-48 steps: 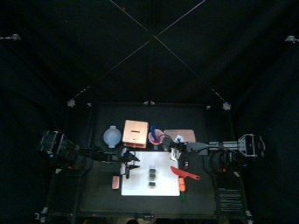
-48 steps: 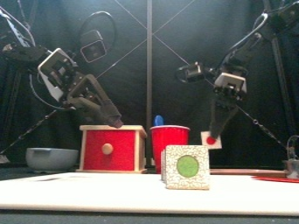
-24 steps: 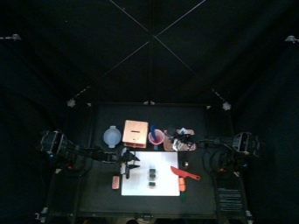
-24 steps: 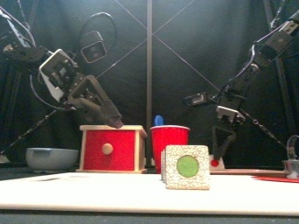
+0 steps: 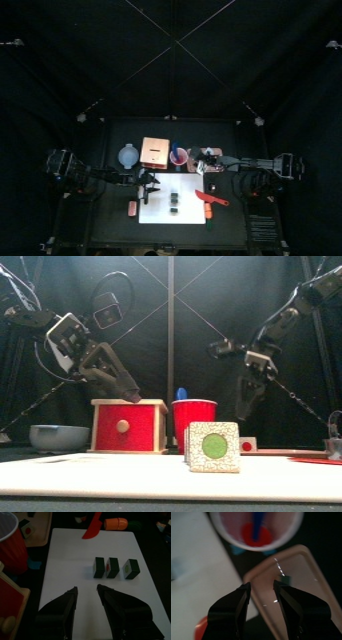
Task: Place sushi on board then cut the sushi with the knife then place the pieces on the plate
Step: Place the 4 sushi pieces on the plate
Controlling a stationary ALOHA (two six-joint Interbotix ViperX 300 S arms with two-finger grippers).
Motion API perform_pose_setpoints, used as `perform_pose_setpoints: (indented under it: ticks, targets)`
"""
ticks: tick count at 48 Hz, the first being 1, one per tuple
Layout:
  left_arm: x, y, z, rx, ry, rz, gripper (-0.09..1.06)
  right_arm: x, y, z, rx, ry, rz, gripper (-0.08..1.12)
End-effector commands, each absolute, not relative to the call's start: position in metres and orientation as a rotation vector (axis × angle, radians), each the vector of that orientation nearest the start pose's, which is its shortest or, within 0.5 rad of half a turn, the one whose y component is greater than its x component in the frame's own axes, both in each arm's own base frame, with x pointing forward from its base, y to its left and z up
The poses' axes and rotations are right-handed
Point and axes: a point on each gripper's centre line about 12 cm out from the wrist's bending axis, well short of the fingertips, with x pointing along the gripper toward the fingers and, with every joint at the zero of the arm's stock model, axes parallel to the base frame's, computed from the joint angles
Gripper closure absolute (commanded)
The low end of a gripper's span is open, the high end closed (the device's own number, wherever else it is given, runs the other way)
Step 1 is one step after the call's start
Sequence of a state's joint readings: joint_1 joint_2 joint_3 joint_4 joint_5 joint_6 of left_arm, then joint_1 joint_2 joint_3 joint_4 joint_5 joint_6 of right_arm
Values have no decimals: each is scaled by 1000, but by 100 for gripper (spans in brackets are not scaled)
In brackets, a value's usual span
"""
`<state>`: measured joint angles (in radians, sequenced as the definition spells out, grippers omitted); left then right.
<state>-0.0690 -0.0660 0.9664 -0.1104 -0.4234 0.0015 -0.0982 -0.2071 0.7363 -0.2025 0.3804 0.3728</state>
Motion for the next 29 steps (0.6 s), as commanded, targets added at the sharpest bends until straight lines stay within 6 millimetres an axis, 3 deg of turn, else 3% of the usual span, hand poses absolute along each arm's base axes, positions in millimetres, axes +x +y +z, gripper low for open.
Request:
perform_pose_setpoints:
  ticks: [1,11,29]
  targets:
    - [335,-16,147,-77,455,6,20,352,-6,204,145,830,-137,26]
    - [335,-16,147,-79,455,8,20,378,26,194,112,836,-54,25]
    - [334,-16,145,-83,461,11,20,397,42,167,117,880,-27,25]
